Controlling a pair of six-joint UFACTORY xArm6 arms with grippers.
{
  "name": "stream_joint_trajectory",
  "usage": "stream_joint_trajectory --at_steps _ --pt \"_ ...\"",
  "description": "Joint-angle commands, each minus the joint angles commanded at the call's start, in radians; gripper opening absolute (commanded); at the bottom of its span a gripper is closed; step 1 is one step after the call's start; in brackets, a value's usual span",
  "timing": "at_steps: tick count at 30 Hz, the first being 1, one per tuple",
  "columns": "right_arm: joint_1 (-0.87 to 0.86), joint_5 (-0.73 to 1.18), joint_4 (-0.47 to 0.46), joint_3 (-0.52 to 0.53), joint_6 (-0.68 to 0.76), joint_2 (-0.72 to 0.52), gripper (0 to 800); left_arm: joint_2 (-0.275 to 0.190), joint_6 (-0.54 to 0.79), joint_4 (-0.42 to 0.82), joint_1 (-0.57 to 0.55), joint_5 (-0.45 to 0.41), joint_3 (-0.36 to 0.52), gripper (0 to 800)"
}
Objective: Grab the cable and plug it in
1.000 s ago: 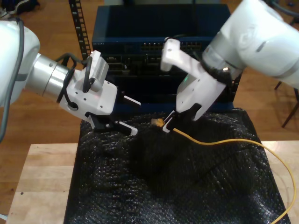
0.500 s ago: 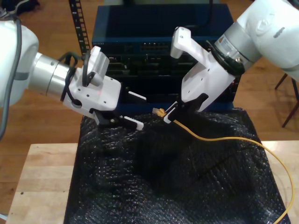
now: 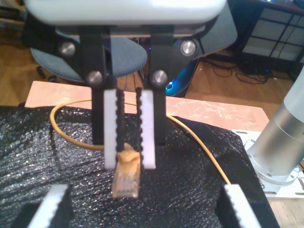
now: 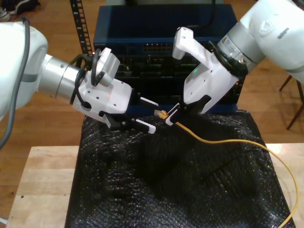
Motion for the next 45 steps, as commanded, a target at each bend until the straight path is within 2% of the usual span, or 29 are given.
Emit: stream_joint_trajectory --at_steps 5,14,19,22,24,26,30,45 --pt "0.000 -0.002 0.000 0.002 0.000 -0.002 10 0.000 0.000 0.000 0.000 0.000 0.000 591" --pt "0.000 -0.002 0.000 0.003 0.002 -0.002 10 -0.002 0.000 -0.002 0.002 0.002 0.000 545" --pt "0.000 -0.002 0.000 0.003 0.002 -0.002 11 -0.002 0.002 -0.002 0.002 0.002 0.000 486" --pt "0.000 -0.002 0.000 0.005 0.002 -0.002 11 -0.002 0.005 -0.002 0.002 0.002 0.000 401" --pt "0.000 -0.002 0.000 0.006 0.002 -0.002 11 -0.002 0.006 -0.002 0.002 0.002 0.000 390" --pt "0.000 -0.002 0.000 0.006 0.002 -0.002 11 -0.002 0.006 -0.002 0.002 0.002 0.002 326" --pt "0.000 -0.002 0.000 0.006 0.002 -0.002 11 -0.002 0.006 -0.002 0.002 0.002 0.003 285" --pt "0.000 -0.002 0.000 0.008 0.002 0.000 11 -0.002 0.009 -0.025 0.003 0.002 0.005 232"
